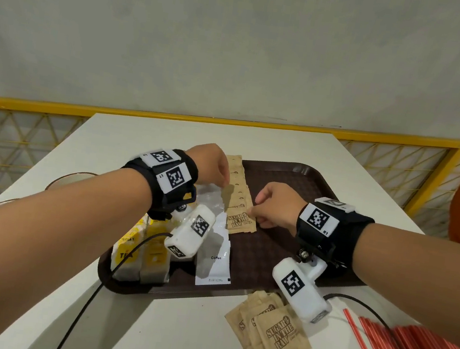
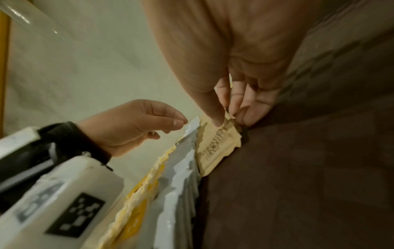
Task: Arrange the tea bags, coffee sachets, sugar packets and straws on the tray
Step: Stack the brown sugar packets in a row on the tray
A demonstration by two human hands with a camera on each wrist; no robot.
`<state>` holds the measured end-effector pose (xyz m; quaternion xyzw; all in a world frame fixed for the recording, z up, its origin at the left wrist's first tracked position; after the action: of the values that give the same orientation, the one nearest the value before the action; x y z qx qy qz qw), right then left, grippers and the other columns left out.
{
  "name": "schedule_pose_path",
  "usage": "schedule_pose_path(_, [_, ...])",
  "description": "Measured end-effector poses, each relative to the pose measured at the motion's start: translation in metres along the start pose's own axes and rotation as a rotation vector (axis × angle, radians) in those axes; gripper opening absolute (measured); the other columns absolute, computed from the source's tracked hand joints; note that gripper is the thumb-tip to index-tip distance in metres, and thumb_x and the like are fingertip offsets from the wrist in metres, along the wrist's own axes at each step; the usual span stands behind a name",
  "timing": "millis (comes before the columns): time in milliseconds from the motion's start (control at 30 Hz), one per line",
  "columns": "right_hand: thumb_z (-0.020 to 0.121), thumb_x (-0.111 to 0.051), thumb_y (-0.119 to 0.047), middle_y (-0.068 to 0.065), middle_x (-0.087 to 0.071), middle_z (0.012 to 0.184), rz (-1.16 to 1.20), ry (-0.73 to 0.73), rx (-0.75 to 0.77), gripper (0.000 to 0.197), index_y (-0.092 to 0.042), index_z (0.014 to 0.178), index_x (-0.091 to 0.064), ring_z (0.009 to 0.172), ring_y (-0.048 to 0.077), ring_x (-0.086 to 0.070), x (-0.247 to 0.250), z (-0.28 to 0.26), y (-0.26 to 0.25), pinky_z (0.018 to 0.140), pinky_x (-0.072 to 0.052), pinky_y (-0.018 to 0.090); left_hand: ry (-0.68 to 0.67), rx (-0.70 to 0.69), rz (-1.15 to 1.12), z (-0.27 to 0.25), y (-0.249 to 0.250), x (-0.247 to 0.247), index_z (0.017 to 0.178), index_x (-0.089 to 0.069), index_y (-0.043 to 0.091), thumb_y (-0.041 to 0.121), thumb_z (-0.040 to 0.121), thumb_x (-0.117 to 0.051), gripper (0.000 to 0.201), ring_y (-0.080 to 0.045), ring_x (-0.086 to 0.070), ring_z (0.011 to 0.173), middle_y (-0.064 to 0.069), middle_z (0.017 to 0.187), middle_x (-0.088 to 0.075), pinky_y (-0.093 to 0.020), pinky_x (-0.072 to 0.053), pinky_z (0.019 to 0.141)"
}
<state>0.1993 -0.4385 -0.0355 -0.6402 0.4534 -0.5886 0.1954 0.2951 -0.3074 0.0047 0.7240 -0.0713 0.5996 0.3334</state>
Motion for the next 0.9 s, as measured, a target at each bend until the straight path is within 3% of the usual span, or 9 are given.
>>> schedule_pose_path(167, [0.078, -0.071, 0.007, 0.012, -0.059, 0.066, 0.021, -0.027, -0.030, 0.029, -0.012, 0.079, -0.049, 0.062, 0.022, -0.060, 0.001, 0.003, 0.002, 0.079, -0.059, 0.044, -0.062, -0.002, 0.151, 0.000, 0.014, -0.018, 0.089, -0.076, 0.019, 0.021, 0.081, -0.072, 0.009, -0.007, -0.059, 0.081, 0.008, 0.089, -0.069, -0.017, -0.038, 0.056])
schedule_pose_path(433, [0.079, -0.071, 0.007, 0.013, -0.060, 0.066, 0.031, -0.044, -0.033, 0.028, -0.011, 0.082, -0.050, 0.057, 0.020, -0.059, 0.004, 0.004, 0.005, 0.078, -0.058, 0.042, -0.121, 0.032, 0.258, 0.011, 0.018, -0.033, 0.094, -0.074, 0.011, 0.025, 0.082, -0.073, 0.019, -0.021, -0.067, 0.093, -0.005, 0.097, -0.072, -0.033, -0.054, 0.082])
schedule_pose_path(533, [0.078, -0.071, 0.007, 0.013, -0.061, 0.066, 0.042, -0.037, -0.030, 0.028, -0.010, 0.084, -0.050, 0.055, 0.020, -0.059, 0.005, 0.005, 0.006, 0.072, -0.057, 0.038, -0.138, 0.035, 0.257, 0.016, 0.018, -0.036, 0.096, -0.072, 0.008, 0.025, 0.084, -0.070, 0.021, -0.023, -0.067, 0.095, -0.008, 0.100, -0.072, -0.035, -0.054, 0.084])
schedule_pose_path(700, [0.079, -0.071, 0.006, 0.016, -0.062, 0.069, 0.077, -0.043, -0.046, 0.023, -0.007, 0.087, -0.054, 0.060, 0.023, -0.060, 0.004, 0.007, 0.008, 0.079, -0.057, 0.041, -0.136, 0.057, 0.260, 0.021, 0.014, -0.037, 0.101, -0.071, 0.005, 0.025, 0.087, -0.066, 0.025, -0.025, -0.065, 0.100, -0.010, 0.106, -0.070, -0.034, -0.051, 0.086])
schedule_pose_path(900, [0.084, -0.067, 0.005, 0.014, -0.059, 0.066, 0.048, -0.075, -0.093, 0.020, -0.005, 0.069, -0.058, 0.058, 0.020, -0.057, 0.004, 0.008, 0.003, 0.072, -0.055, 0.031, -0.083, 0.051, 0.257, 0.024, 0.014, -0.030, 0.101, -0.072, 0.007, 0.022, 0.088, -0.062, 0.022, -0.022, -0.065, 0.102, -0.007, 0.108, -0.070, -0.032, -0.053, 0.088])
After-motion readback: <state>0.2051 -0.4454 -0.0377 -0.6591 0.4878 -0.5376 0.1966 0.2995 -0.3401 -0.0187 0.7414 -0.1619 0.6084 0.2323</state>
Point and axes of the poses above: each hand's wrist, its own z-axis towards the middle knuckle, its own x-axis out of the back of the hand, y = z × x, the point moved 4 cm from there along z, towards the middle knuckle
